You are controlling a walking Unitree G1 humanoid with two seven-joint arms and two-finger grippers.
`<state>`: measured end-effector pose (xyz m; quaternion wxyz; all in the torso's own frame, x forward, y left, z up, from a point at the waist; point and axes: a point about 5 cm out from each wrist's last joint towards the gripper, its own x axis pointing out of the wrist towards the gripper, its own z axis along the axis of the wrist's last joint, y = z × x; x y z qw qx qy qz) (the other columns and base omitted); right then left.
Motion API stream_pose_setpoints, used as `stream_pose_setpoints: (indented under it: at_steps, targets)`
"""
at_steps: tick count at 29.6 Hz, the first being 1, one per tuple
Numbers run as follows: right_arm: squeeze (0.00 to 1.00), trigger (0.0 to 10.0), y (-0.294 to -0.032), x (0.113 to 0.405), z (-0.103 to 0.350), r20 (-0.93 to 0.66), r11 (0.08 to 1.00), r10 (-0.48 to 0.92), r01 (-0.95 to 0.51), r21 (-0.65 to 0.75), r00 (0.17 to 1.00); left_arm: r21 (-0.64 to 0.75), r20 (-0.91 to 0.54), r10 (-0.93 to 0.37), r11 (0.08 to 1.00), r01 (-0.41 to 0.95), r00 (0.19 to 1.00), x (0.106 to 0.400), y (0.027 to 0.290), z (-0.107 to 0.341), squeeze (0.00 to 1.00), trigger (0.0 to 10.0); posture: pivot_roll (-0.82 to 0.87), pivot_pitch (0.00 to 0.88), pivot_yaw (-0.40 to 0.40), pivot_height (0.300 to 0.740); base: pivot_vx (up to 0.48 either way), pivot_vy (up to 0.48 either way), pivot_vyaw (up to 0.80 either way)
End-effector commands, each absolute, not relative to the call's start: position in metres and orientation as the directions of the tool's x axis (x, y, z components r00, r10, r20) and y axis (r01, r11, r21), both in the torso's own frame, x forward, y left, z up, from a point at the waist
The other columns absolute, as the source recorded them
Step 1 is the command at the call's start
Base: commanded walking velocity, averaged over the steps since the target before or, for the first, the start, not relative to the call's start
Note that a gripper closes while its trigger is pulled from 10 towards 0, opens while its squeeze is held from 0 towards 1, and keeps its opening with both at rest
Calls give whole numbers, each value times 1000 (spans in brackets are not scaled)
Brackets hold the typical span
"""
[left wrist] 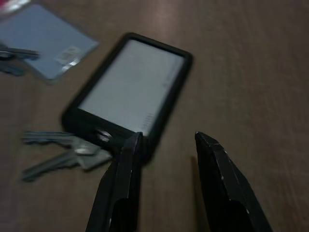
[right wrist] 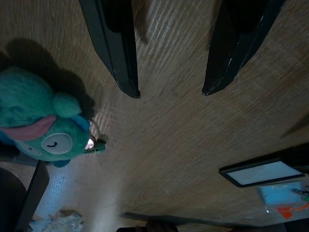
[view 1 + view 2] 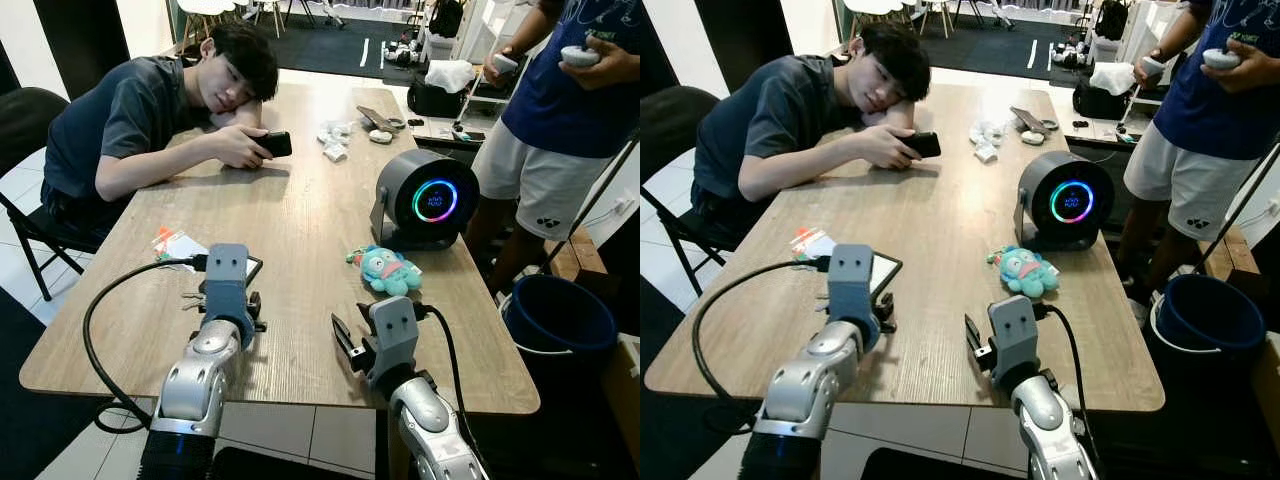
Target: Hang keys on a hook
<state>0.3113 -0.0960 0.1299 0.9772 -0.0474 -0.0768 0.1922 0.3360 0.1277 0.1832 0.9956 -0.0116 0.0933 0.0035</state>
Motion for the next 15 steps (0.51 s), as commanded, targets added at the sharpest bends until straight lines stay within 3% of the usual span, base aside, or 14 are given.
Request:
stream_pose_setpoints:
  at_steps: [1, 6, 15]
  targets:
    - [0, 10000, -96, 308, 124, 117, 921, 384, -371, -122, 916, -25, -165, 22, 999, -26, 986, 338, 132, 189, 0, 10000, 112, 219, -35, 740, 0, 0, 0]
    - [0, 10000, -96, 309, 125, 118, 920, 385, -371, -122, 915, -37, -106, 69, 997, -73, 992, 341, 151, 210, 0, 10000, 118, 217, -36, 740, 0, 0, 0]
    - [0, 10000, -96, 309, 125, 120, 920, 387, -373, -119, 914, -32, -135, 86, 995, -91, 987, 340, 151, 198, 0, 10000, 114, 220, -37, 740, 0, 0, 0]
